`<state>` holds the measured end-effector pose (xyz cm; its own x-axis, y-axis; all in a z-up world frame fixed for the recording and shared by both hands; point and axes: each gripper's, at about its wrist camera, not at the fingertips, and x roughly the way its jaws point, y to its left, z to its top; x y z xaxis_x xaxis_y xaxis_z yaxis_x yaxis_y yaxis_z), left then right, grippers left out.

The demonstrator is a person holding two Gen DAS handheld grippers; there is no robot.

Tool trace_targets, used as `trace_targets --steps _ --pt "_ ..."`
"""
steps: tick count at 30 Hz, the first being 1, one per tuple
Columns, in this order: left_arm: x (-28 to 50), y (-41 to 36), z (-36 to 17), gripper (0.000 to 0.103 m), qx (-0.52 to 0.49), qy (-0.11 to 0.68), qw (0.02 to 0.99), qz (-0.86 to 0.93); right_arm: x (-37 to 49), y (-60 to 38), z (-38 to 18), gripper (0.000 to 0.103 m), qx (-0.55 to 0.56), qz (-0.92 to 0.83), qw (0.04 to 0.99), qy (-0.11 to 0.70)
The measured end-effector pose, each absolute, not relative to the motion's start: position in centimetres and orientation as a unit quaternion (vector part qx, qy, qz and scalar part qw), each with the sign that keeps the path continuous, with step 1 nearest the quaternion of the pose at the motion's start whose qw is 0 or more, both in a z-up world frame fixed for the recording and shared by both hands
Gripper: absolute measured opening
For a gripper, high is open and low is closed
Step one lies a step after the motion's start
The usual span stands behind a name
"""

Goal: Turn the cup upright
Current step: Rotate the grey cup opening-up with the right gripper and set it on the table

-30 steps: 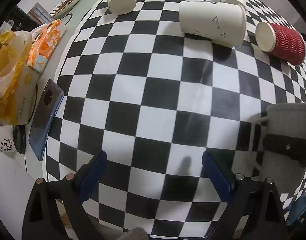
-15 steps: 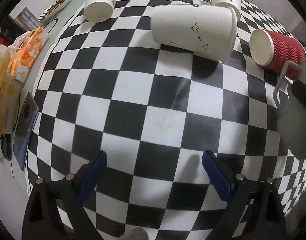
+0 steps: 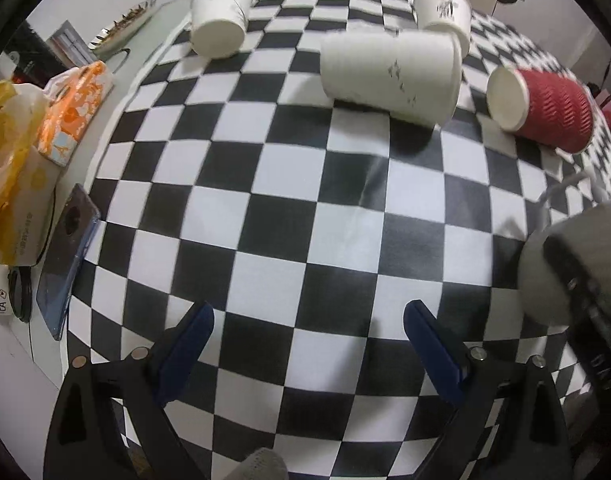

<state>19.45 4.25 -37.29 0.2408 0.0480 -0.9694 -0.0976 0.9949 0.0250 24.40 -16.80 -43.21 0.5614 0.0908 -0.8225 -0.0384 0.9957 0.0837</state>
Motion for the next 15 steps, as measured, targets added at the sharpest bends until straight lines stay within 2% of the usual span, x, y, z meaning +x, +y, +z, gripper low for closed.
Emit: trace_targets --steps 3,15 --pt "18.7 4.9 -35.5 0.097 -0.024 0.592 0.804 0.042 23.5 -16.7 -42.6 0.091 0.020 0.025 0.876 0.481" --pt "14.7 3.2 -29.0 0.100 0.005 0.520 0.853 0.036 16.8 -18.8 -35.3 0.092 0.010 -0.037 0.870 0.491"
